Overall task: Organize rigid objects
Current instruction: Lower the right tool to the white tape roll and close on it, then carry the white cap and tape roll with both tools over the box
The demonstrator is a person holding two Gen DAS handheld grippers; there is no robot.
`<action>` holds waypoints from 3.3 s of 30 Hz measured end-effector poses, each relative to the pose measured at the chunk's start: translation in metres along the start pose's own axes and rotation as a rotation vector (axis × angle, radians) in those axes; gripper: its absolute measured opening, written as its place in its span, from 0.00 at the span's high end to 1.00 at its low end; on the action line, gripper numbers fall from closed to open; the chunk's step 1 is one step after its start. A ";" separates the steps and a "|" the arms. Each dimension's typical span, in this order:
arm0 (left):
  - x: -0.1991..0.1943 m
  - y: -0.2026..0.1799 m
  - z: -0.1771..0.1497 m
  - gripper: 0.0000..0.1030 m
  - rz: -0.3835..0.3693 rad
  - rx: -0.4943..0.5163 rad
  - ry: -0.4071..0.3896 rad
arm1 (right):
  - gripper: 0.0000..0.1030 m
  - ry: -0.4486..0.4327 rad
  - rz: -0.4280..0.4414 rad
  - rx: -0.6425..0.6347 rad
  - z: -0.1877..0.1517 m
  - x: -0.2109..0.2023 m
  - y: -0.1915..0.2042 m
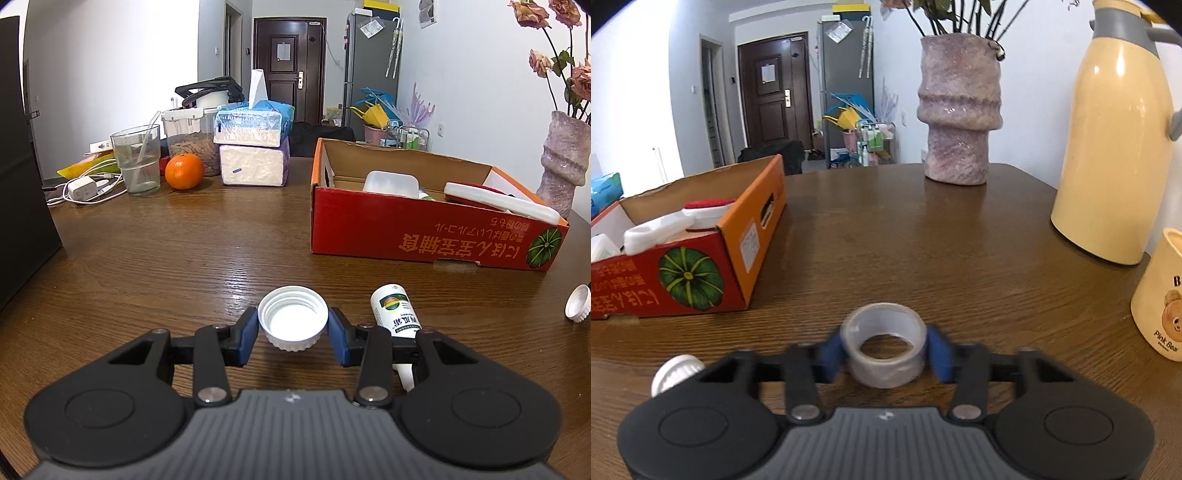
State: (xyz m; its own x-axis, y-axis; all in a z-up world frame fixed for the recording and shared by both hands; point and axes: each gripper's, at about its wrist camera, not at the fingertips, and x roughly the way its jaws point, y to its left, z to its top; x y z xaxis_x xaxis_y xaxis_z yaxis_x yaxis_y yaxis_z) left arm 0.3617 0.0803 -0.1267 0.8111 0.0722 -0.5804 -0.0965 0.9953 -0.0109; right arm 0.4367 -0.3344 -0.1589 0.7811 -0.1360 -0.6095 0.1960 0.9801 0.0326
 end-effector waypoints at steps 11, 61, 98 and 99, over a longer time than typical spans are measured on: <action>-0.001 0.001 0.000 0.60 0.007 -0.004 -0.005 | 0.59 -0.092 0.013 0.046 -0.010 -0.027 -0.005; -0.091 -0.065 0.016 0.59 -0.102 0.089 -0.109 | 0.59 -0.247 0.320 -0.121 -0.040 -0.175 0.109; 0.018 -0.096 0.147 0.59 -0.024 0.042 -0.149 | 0.59 -0.270 0.324 -0.116 0.083 -0.089 0.154; 0.024 -0.096 0.150 0.59 -0.020 0.036 -0.143 | 0.59 -0.268 0.324 -0.114 0.086 -0.083 0.154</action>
State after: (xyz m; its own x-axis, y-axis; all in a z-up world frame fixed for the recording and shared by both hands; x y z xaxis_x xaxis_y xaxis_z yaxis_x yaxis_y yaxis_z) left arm 0.4769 -0.0037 -0.0179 0.8868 0.0585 -0.4585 -0.0609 0.9981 0.0094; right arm 0.4535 -0.1842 -0.0351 0.9207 0.1630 -0.3545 -0.1395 0.9860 0.0910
